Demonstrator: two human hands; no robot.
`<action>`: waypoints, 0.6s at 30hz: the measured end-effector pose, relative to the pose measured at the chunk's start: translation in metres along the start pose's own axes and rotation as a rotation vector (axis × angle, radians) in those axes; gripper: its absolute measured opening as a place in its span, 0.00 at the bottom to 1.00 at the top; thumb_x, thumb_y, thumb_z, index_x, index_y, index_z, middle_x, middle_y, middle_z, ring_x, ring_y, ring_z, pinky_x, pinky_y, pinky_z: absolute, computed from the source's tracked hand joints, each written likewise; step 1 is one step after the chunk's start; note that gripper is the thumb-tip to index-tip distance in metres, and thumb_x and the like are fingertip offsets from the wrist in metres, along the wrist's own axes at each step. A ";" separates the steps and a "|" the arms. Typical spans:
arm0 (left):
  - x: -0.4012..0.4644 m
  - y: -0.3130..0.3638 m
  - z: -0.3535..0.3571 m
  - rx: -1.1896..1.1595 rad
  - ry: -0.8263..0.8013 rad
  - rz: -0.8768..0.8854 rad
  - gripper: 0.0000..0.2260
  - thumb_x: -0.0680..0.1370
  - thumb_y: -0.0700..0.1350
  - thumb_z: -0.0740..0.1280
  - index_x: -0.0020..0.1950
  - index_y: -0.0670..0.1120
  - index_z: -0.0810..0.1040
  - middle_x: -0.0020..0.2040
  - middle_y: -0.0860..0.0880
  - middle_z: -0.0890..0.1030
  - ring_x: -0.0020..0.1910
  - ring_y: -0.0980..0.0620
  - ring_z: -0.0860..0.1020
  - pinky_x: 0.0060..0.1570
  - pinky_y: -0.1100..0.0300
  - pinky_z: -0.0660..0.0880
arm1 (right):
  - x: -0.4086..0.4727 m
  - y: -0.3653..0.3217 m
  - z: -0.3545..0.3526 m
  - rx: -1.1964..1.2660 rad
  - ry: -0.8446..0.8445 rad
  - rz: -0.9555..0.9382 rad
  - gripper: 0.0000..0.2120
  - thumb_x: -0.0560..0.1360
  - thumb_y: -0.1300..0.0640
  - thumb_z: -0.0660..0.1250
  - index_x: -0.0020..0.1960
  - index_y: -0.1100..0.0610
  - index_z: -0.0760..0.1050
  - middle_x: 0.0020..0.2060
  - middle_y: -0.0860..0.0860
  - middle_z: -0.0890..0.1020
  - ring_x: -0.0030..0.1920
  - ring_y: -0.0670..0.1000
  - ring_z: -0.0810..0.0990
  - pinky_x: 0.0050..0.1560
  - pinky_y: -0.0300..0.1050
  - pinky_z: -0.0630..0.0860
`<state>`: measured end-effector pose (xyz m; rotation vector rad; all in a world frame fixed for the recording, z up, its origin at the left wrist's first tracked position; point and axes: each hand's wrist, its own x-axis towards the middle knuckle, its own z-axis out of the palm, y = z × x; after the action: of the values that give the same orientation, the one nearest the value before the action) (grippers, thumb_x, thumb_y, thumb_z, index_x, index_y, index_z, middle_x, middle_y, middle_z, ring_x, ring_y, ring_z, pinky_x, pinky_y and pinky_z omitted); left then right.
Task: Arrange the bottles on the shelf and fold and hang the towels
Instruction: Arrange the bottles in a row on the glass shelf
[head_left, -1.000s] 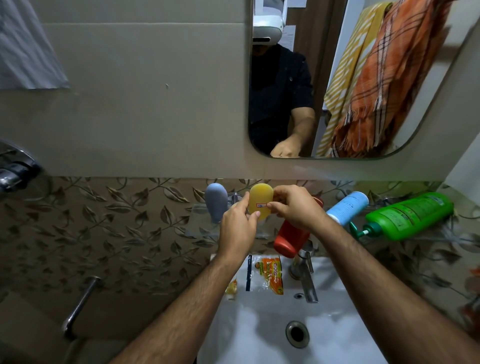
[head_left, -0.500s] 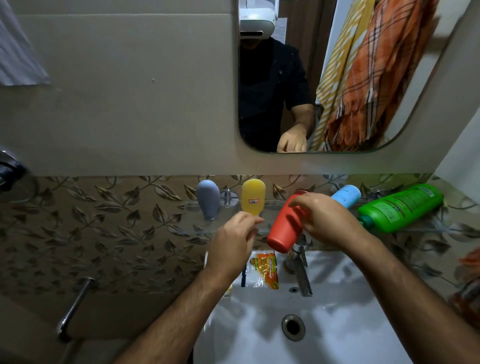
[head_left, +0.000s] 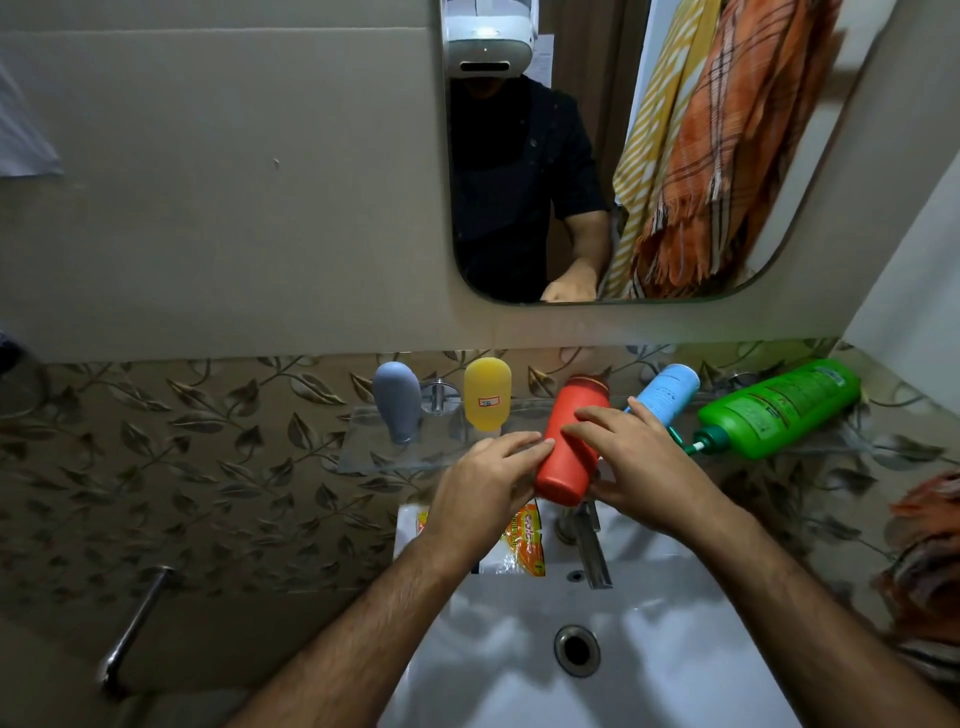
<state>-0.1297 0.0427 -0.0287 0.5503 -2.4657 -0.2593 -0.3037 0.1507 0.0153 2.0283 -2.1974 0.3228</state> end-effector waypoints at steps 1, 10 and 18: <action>0.001 0.001 0.000 -0.010 0.007 0.005 0.26 0.71 0.44 0.75 0.69 0.51 0.75 0.64 0.50 0.79 0.57 0.48 0.78 0.54 0.53 0.78 | -0.001 0.004 0.001 0.027 0.005 -0.007 0.30 0.67 0.55 0.77 0.67 0.53 0.74 0.65 0.55 0.77 0.65 0.57 0.76 0.73 0.61 0.58; 0.019 0.015 -0.011 -0.157 0.093 -0.060 0.25 0.74 0.44 0.73 0.71 0.50 0.73 0.68 0.51 0.76 0.66 0.51 0.74 0.65 0.55 0.72 | -0.002 0.020 -0.015 0.393 0.075 0.003 0.26 0.73 0.59 0.73 0.69 0.53 0.72 0.68 0.50 0.75 0.67 0.51 0.73 0.72 0.59 0.66; 0.035 0.024 -0.017 -0.259 0.180 -0.104 0.22 0.75 0.43 0.72 0.69 0.48 0.74 0.64 0.51 0.79 0.63 0.60 0.74 0.65 0.58 0.73 | 0.009 0.024 -0.025 0.519 0.110 0.033 0.25 0.74 0.64 0.71 0.69 0.53 0.73 0.65 0.48 0.77 0.65 0.44 0.73 0.67 0.41 0.68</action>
<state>-0.1533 0.0476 0.0106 0.5642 -2.1900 -0.5378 -0.3291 0.1497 0.0400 2.1345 -2.2481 1.0785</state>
